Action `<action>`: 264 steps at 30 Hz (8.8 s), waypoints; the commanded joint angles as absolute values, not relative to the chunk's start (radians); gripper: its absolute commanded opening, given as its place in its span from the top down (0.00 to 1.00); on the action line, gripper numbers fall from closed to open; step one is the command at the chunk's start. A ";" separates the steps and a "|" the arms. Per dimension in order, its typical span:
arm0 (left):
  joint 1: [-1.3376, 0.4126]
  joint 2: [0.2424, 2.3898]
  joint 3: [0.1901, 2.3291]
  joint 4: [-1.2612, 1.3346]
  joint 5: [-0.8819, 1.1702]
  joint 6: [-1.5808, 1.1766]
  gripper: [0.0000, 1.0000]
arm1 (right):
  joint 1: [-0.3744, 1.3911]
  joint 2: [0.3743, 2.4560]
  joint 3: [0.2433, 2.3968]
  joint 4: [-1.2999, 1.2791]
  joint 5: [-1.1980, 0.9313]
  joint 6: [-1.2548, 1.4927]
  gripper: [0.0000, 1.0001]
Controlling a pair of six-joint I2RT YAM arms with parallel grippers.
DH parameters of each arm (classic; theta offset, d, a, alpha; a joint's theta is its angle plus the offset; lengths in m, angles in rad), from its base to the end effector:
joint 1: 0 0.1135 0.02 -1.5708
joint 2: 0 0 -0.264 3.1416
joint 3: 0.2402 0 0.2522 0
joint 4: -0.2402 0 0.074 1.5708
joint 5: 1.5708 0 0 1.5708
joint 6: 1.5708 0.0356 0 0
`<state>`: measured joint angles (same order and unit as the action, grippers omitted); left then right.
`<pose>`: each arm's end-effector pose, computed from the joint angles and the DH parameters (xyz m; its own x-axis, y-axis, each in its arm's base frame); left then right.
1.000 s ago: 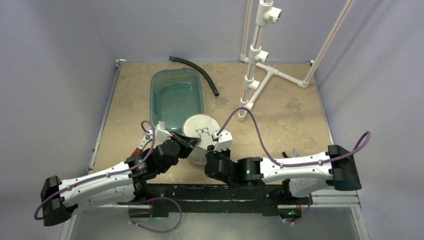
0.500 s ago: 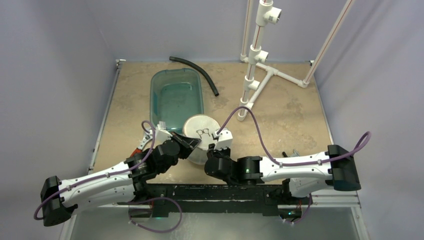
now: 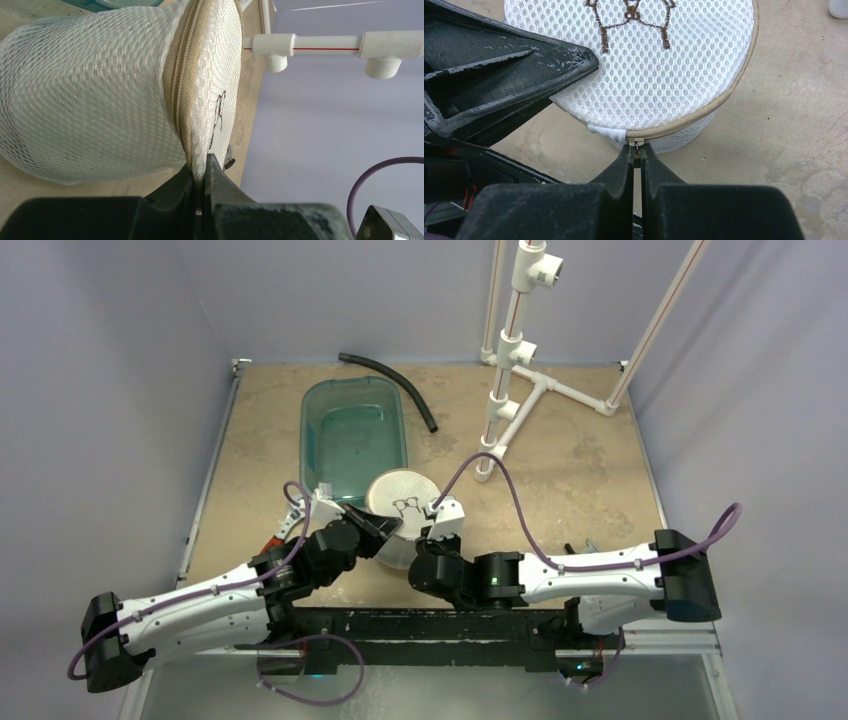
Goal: Unzip the laundry bag and remove the bra
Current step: Unzip the laundry bag at the center of the board.
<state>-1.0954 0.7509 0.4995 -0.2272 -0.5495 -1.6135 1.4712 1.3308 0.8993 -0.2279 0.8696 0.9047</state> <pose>0.0952 -0.1443 0.2427 -0.5366 -0.8192 -0.2024 -0.2339 0.3748 -0.8971 0.0551 0.2774 0.2626 -0.4951 0.1462 -0.8564 -0.3117 0.8902 0.3322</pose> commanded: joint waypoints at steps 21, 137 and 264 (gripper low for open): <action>-1.097 0.789 0.577 -0.222 -0.396 -1.397 1.00 | 1.465 1.147 0.804 -0.374 0.901 0.895 1.00; -1.134 0.518 0.456 -0.330 -0.356 -1.168 1.00 | 0.814 1.061 0.631 0.256 -0.138 0.805 0.29; -1.147 0.941 0.526 -0.022 -0.617 -1.673 1.00 | 0.934 0.746 0.633 -0.084 -0.102 0.537 0.50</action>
